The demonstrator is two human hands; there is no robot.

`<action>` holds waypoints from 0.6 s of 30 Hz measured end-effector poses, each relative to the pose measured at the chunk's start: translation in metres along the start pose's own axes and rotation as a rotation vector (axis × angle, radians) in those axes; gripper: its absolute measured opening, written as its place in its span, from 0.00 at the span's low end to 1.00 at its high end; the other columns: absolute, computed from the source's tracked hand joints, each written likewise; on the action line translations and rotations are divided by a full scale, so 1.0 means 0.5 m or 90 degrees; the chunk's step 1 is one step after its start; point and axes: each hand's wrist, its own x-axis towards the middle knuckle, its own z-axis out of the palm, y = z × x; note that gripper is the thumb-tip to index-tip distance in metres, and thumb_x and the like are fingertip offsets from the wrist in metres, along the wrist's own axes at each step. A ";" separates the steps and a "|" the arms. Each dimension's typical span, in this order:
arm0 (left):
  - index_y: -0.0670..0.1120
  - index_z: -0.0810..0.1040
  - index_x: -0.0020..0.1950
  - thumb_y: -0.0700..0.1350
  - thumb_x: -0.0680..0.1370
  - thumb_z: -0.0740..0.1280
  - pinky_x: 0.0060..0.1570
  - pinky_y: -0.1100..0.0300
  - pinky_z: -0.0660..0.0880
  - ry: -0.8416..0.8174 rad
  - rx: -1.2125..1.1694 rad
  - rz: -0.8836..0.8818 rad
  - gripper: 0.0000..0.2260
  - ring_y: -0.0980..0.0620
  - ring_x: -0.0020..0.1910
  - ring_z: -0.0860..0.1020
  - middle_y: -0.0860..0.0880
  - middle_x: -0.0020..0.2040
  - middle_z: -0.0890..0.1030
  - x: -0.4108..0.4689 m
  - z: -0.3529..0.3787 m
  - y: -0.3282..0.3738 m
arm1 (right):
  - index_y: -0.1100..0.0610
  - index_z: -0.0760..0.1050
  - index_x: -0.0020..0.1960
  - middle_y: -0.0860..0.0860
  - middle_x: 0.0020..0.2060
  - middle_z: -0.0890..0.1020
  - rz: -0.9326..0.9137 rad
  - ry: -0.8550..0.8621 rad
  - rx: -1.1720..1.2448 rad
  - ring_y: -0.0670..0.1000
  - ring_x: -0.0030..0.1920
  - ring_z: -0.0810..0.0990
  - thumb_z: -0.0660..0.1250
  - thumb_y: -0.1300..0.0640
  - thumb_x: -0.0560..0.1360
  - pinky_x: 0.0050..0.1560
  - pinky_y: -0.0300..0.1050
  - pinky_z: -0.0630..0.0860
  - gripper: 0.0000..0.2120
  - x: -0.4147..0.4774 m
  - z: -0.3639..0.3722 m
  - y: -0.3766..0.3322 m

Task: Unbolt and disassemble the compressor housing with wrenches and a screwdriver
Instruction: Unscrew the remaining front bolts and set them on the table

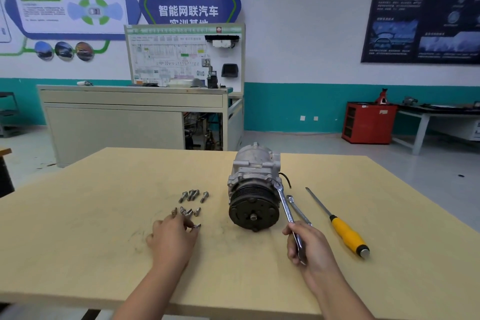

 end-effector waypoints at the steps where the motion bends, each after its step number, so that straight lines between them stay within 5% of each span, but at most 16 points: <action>1: 0.55 0.78 0.52 0.54 0.76 0.64 0.52 0.55 0.65 -0.002 0.006 -0.002 0.08 0.48 0.61 0.69 0.54 0.56 0.77 0.001 0.002 -0.001 | 0.64 0.75 0.38 0.56 0.20 0.70 0.000 0.002 0.008 0.49 0.20 0.65 0.60 0.59 0.78 0.20 0.39 0.61 0.13 -0.001 0.000 0.000; 13: 0.49 0.73 0.57 0.49 0.76 0.64 0.50 0.54 0.67 0.029 -0.006 -0.016 0.12 0.44 0.57 0.72 0.49 0.54 0.79 -0.008 0.006 -0.001 | 0.63 0.76 0.37 0.55 0.25 0.77 -0.003 -0.018 0.088 0.50 0.25 0.73 0.60 0.62 0.78 0.30 0.44 0.66 0.13 -0.010 0.003 0.001; 18: 0.48 0.76 0.43 0.45 0.76 0.66 0.33 0.59 0.67 0.101 -0.241 0.142 0.03 0.53 0.37 0.74 0.53 0.34 0.76 -0.047 0.002 0.043 | 0.63 0.77 0.36 0.53 0.22 0.72 -0.013 -0.035 0.094 0.49 0.23 0.72 0.62 0.63 0.77 0.22 0.38 0.64 0.12 -0.009 0.001 0.001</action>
